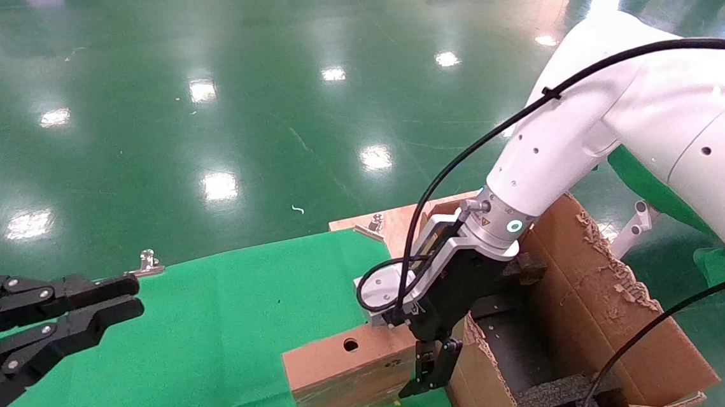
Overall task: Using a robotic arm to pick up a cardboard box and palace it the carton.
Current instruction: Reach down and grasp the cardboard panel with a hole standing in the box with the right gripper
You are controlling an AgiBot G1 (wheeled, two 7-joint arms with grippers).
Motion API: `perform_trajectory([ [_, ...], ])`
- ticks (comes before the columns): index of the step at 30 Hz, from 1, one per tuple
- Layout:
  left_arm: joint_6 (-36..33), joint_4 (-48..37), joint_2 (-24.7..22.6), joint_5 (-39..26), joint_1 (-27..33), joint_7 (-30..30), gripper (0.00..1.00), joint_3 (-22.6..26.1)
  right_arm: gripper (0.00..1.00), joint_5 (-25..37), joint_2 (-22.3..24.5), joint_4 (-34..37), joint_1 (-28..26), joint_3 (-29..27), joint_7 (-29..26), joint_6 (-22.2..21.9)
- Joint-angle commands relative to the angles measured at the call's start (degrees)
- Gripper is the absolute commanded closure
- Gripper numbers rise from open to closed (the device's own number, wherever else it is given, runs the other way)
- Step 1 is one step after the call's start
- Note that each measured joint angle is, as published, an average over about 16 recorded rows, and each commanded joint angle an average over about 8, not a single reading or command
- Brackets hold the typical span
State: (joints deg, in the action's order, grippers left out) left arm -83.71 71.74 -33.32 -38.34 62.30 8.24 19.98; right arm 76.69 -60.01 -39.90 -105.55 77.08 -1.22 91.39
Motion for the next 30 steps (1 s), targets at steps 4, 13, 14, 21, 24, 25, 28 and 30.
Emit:
perform_trajectory([
  [4,0.0,0.0,0.0,0.0,0.0,0.0,0.0,0.0,1.0,0.2,0.2,-0.3,0.2,-0.6,-0.2,0.0],
  [13,0.0,0.0,0.0,0.0,0.0,0.0,0.0,0.0,1.0,0.4,0.5,-0.6,0.5,-1.1,-0.4,0.0],
  [14,0.0,0.0,0.0,0.0,0.0,0.0,0.0,0.0,1.0,0.4,0.5,-0.6,0.5,-1.2,-0.4,0.0],
  [21,0.0,0.0,0.0,0.0,0.0,0.0,0.0,0.0,1.0,0.4,0.6,-0.7,0.6,-1.4,-0.4,0.0],
  [24,0.0,0.0,0.0,0.0,0.0,0.0,0.0,0.0,1.0,0.5,0.6,-0.7,0.7,-1.5,-0.5,0.0],
  [25,0.0,0.0,0.0,0.0,0.0,0.0,0.0,0.0,1.0,0.5,0.6,-0.8,0.7,-1.5,-0.5,0.0],
  [28,0.0,0.0,0.0,0.0,0.0,0.0,0.0,0.0,1.0,0.5,0.6,-0.8,0.7,-1.5,-0.5,0.0],
  [30,0.0,0.0,0.0,0.0,0.0,0.0,0.0,0.0,1.0,0.5,0.6,-0.8,0.7,-1.5,-0.5,0.0],
])
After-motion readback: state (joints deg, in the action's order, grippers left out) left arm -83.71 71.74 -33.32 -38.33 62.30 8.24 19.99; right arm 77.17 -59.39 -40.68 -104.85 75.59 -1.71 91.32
